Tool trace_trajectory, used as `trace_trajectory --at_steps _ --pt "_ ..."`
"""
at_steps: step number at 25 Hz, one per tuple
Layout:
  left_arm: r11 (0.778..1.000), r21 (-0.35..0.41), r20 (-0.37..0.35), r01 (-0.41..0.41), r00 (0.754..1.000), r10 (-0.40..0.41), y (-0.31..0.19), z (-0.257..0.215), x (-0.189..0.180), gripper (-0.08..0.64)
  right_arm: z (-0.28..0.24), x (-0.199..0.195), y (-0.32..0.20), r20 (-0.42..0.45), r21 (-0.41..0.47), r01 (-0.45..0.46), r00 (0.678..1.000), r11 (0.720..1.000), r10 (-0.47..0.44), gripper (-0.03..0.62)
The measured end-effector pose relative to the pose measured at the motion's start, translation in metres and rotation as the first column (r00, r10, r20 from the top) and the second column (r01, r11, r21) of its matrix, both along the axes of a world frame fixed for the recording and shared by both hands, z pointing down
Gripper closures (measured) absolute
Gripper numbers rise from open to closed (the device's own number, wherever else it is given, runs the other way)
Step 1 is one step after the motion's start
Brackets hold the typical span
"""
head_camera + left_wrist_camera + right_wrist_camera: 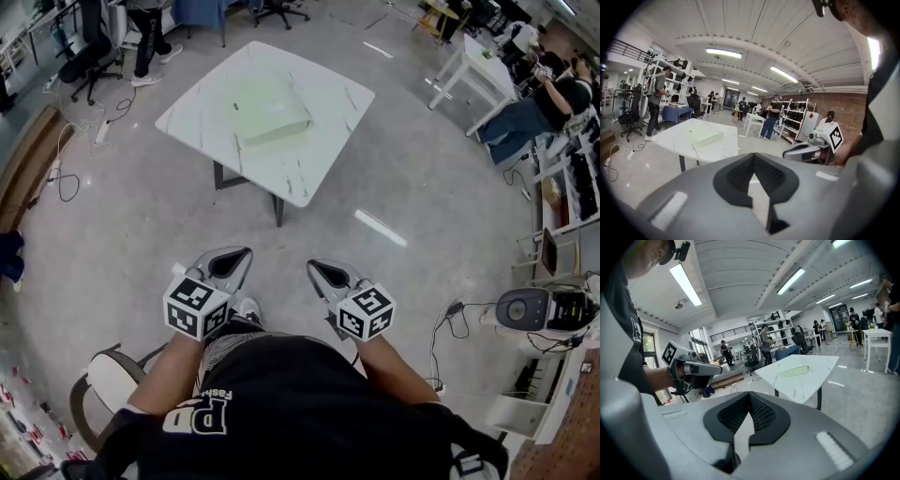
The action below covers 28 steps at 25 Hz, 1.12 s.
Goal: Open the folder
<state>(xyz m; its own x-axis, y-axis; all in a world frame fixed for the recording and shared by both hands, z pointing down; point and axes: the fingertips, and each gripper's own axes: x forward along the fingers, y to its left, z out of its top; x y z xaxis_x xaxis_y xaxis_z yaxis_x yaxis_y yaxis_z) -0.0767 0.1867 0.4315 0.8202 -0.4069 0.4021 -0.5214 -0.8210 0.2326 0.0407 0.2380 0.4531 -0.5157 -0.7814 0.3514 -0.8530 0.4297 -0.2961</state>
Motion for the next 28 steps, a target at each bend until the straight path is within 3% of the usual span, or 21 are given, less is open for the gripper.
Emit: trace_trajectory --at_steps 15,23,28 --pt "0.999 -0.005 -0.016 -0.053 0.998 0.053 -0.122 0.010 -0.036 0.508 0.002 -0.042 -0.116 -0.029 -0.007 -0.042 0.999 0.999 0.042 0.592" --pt "0.997 -0.026 -0.047 -0.067 0.997 0.066 -0.154 0.020 -0.039 0.508 0.005 -0.056 -0.149 -0.072 -0.035 -0.020 0.997 0.999 0.017 0.592" --pt "0.996 -0.036 -0.030 -0.085 0.996 0.084 -0.167 0.030 -0.049 0.508 0.004 -0.071 -0.164 -0.072 -0.030 -0.023 0.997 0.999 0.021 0.592"
